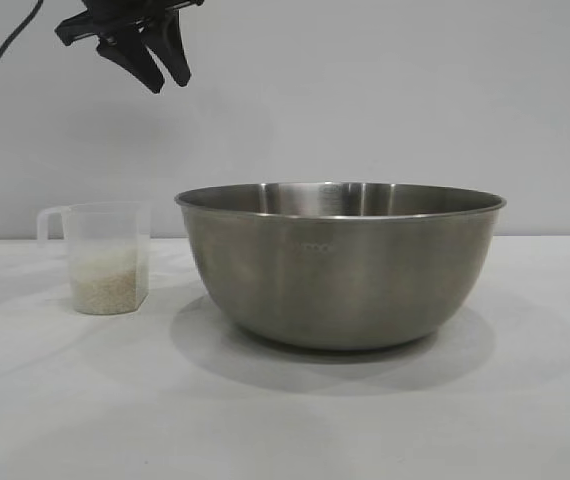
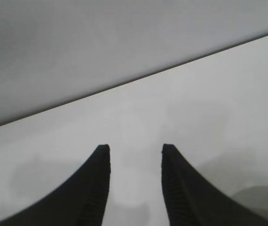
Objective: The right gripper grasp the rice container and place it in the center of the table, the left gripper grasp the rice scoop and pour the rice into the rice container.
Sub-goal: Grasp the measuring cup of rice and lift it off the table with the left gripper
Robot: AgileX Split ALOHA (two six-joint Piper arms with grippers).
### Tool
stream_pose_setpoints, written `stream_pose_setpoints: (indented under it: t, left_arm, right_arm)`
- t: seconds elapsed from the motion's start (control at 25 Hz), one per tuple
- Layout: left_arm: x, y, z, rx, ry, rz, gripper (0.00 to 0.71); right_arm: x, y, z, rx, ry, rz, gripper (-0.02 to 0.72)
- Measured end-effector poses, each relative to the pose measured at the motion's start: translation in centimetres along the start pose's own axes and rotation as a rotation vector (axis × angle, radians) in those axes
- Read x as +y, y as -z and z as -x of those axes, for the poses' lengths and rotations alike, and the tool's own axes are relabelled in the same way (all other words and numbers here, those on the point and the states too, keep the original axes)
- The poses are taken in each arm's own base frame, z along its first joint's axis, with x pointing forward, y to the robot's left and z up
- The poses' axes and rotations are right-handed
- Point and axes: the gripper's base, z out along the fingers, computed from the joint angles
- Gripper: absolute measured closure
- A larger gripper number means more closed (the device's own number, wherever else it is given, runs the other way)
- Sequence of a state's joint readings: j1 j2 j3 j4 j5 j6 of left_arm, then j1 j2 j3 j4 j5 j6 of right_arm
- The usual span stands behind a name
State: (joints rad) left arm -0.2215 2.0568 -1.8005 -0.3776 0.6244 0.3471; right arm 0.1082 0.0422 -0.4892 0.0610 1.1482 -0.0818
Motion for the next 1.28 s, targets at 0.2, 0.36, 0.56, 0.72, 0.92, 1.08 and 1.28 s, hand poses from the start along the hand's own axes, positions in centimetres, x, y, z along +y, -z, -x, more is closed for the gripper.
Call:
stream_pose_setpoints:
  t: [0.2,0.36,0.56,0.72,0.92,1.08,1.28]
  left_arm:
    - [0.1,0.4,-1.5,0.029,-0.039,0.02,0.492]
    - [0.1,1.7,-3.3,-0.014,-0.051,0.064,0.492]
    - [0.1,5.1,-5.9,-0.173,-0.07,0.167,0.492]
    - [0.2,7.7,-8.7,-0.289,-0.074,0.25,0.492]
    - [0.4,9.0,-13.8,-0.331,-0.069,0.328,0.492]
    - [0.6,9.3,-17.8,-0.318,-0.036,0.364,0.492]
    - [0.5,9.5,-21.4,-0.31,-0.018,0.369,0.492]
  right_arm:
    - [0.0,0.0,0.0,-0.004,0.0,0.0,0.383]
    - [0.0,0.0,0.1,-0.006,0.0,0.0,0.383]
    - [0.0,0.0,0.1,-0.006,0.0,0.0,0.383]
    - [0.0,0.0,0.1,-0.006,0.001,-0.002,0.383]
    - [0.0,0.0,0.1,-0.006,0.001,-0.002,0.383]
    - [0.0,0.0,0.1,-0.006,0.001,-0.002,0.383]
    - [0.0,0.0,0.0,-0.005,0.002,-0.004,0.383]
